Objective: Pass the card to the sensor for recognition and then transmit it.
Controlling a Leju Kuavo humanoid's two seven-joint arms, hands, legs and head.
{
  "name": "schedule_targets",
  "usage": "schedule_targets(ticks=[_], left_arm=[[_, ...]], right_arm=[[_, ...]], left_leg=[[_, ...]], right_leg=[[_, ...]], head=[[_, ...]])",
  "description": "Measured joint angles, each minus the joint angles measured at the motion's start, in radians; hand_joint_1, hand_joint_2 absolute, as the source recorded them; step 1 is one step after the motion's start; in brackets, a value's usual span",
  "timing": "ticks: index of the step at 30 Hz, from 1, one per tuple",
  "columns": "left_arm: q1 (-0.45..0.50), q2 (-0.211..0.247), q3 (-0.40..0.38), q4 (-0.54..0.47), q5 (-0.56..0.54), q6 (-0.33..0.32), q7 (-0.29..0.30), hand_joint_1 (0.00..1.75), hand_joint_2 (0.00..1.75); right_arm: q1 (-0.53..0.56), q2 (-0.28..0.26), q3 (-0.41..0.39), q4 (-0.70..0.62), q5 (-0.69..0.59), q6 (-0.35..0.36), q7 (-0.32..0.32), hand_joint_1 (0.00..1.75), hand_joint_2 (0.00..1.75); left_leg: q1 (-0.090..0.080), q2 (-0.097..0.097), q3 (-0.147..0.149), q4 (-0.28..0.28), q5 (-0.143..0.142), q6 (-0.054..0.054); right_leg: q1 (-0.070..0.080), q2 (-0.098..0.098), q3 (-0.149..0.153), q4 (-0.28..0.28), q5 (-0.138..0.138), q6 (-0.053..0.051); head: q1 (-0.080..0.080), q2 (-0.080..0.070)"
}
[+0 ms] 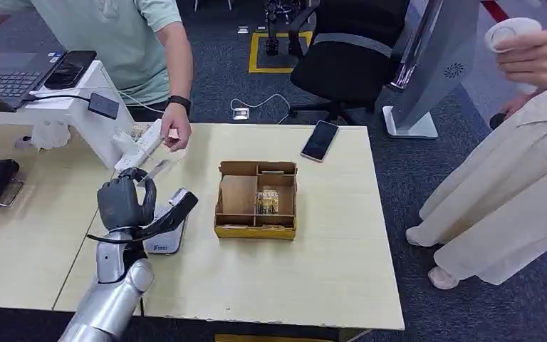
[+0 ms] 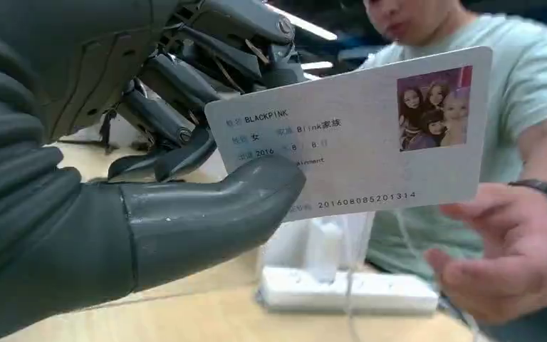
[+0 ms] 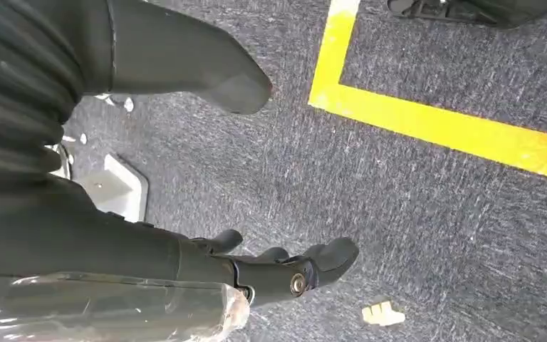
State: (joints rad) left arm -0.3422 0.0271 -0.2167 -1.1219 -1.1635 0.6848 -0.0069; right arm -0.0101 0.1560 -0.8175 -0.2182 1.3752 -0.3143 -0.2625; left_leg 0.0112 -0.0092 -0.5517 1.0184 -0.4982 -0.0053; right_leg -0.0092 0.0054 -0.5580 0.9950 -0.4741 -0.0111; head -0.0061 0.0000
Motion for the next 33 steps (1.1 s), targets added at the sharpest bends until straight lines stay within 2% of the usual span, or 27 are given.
schedule_targets(ticks=[11, 19, 23, 33], left_arm=[[-0.055, -0.014, 0.019, 0.0, 0.104, 0.001, -0.023, 1.75, 1.75], [-0.091, -0.015, 0.021, 0.009, 0.104, -0.005, -0.021, 1.75, 1.75], [-0.115, -0.023, 0.021, 0.021, 0.089, -0.006, -0.002, 1.75, 1.75], [-0.129, -0.044, 0.02, 0.025, 0.12, -0.024, -0.017, 1.75, 1.75]], right_arm=[[-0.003, 0.003, 0.0, 0.006, 0.008, 0.001, -0.001, 0.0, 1.75], [-0.006, 0.008, 0.0, 0.007, 0.009, 0.002, 0.005, 0.0, 1.75], [-0.007, 0.009, 0.0, 0.008, 0.012, 0.003, 0.011, 0.0, 1.75], [-0.008, 0.011, 0.0, 0.009, 0.022, 0.003, 0.01, 0.0, 1.75]], left_leg=[[0.0, 0.0, 0.0, 0.0, 0.0, 0.0], [0.0, 0.0, 0.0, 0.0, 0.0, 0.0], [0.0, 0.0, 0.0, 0.0, 0.0, 0.0], [0.0, 0.001, 0.0, 0.0, 0.0, 0.0]], right_leg=[[0.0, 0.0, 0.0, 0.0, 0.0, 0.0], [0.0, 0.0, 0.0, 0.0, 0.0, 0.0], [0.0, 0.0, 0.0, 0.0, 0.0, 0.0], [0.0, 0.001, -0.001, 0.0, 0.0, 0.0]], head=[[0.0, 0.0], [0.0, 0.0], [0.0, 0.0], [0.0, 0.0]])
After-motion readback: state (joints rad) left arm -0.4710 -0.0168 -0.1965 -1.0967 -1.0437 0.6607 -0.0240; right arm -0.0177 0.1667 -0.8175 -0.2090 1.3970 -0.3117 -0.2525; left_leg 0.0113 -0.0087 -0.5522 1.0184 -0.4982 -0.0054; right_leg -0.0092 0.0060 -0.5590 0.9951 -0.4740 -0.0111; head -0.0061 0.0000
